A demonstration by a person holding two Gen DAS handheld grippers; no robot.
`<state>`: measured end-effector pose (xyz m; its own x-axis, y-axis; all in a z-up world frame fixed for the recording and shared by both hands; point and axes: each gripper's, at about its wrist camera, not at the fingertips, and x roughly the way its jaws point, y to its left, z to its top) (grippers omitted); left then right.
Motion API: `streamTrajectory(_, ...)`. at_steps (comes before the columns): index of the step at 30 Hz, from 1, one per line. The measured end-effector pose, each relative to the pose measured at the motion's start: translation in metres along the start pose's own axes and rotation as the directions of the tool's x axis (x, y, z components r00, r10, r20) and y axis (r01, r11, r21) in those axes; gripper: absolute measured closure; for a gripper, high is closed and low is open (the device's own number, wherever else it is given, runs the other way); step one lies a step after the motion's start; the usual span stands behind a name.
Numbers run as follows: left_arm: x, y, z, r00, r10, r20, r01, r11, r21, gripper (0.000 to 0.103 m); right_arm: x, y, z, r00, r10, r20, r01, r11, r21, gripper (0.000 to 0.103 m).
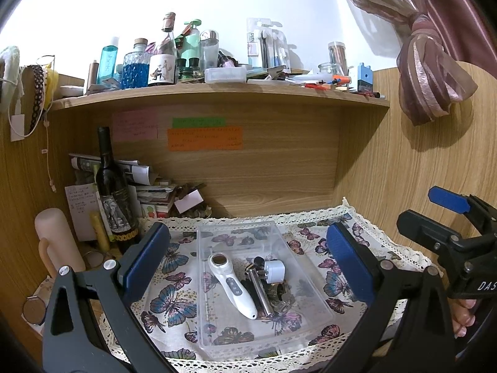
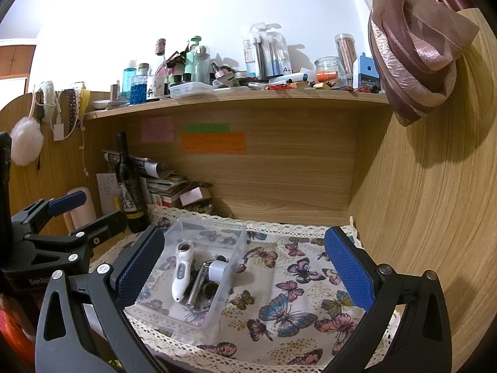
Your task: Organize rigid objects
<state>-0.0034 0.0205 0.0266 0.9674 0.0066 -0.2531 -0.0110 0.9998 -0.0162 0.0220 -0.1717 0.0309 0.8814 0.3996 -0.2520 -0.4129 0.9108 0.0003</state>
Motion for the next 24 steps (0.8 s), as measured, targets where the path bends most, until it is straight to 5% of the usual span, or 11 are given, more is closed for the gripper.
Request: streamTrajectory(24,0.0037,-0.0007,-0.0012,1.0,-0.02,-0.017,0.02,1.0,-0.024,0.0,-0.001,0.0035,-0.0004,1.0,0.0,-0.008,0.0,1.0,0.003,0.0)
